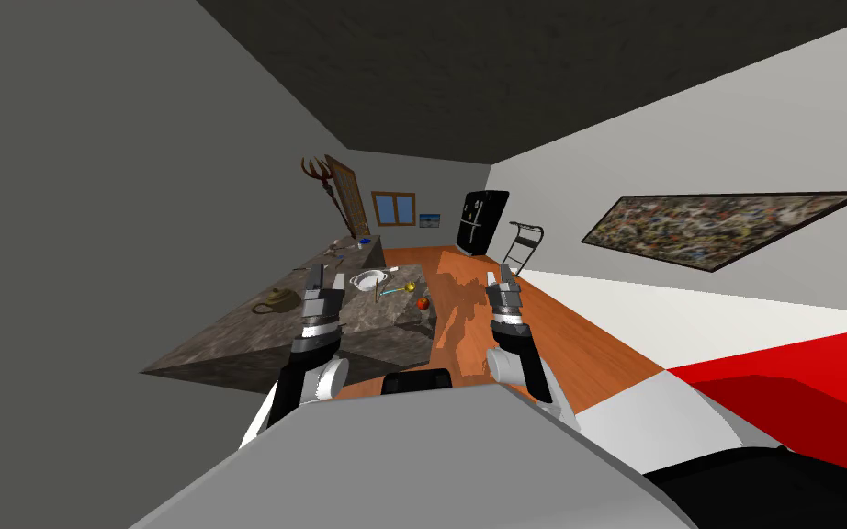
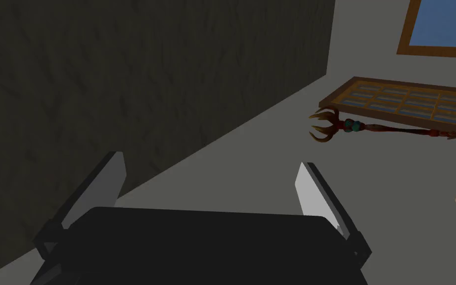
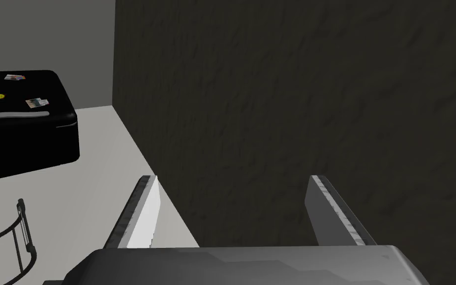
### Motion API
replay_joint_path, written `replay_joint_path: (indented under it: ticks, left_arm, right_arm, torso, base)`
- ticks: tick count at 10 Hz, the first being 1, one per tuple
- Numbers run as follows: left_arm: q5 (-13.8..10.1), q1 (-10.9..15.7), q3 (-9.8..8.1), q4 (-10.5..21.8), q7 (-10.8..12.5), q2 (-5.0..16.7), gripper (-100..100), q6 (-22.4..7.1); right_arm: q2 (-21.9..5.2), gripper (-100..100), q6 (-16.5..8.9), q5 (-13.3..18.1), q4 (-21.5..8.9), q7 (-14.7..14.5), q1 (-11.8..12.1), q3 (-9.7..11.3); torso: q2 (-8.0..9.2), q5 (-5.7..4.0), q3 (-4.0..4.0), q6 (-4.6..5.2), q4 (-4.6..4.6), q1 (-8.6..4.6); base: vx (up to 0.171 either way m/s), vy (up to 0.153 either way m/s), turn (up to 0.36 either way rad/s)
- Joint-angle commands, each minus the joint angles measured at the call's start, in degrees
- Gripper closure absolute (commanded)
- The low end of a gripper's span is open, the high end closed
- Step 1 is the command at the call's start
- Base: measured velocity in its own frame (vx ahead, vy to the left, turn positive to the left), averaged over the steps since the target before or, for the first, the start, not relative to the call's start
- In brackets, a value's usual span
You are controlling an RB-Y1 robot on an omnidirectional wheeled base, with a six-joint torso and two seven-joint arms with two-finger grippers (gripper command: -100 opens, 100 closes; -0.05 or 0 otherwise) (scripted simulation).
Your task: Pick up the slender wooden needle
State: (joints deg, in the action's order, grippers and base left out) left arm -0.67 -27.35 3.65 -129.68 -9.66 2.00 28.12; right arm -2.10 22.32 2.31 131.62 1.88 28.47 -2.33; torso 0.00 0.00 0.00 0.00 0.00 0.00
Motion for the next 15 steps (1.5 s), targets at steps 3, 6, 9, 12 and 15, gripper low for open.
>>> replay_joint_path:
  ticks: [3,6,9,12,15]
  left_arm:
    - [0.1,0.6,-0.54,1.2,2.5,5.3,-100,-1.2]
    - [0.2,1.1,-0.80,3.0,5.7,10.8,-100,-2.6]
    - [0.2,1.4,-0.80,4.6,8.3,15.5,-100,-3.7]
    - [0.1,1.6,-0.74,5.5,9.7,19.5,-100,-4.2]
    - [0.0,1.9,-0.47,7.6,12.8,24.5,-100,-5.3]
  right_arm:
    - [0.0,0,0.0,0.0,0.0,0.0,0.0,0.0]
    - [0.0,0,0.0,0.0,0.0,0.0,0.0,0.0]
    - [0.0,0,0.0,0.0,0.0,0.0,0.0,0.0]
    - [0.0,0,0.0,0.0,0.0,0.0,0.0,0.0]
    - [0.0,0,0.0,0.0,0.0,0.0,0.0,0.0]
  torso:
    - [0.14,0.00,0.08,0.01,0.03,0.02]
    - [0.22,0.01,0.13,0.01,0.05,0.05]
    - [0.15,0.00,0.09,0.01,0.04,0.01]
    - [0.18,0.01,0.10,0.01,0.04,0.05]
    - [0.13,0.01,0.08,-0.01,0.03,0.04]
  base:
    - [-0.039,0.002,-0.052]
    - [-0.059,0.008,-0.079]
    - [-0.043,-0.003,-0.073]
    - [-0.042,0.004,-0.052]
    - [-0.035,0.000,-0.086]
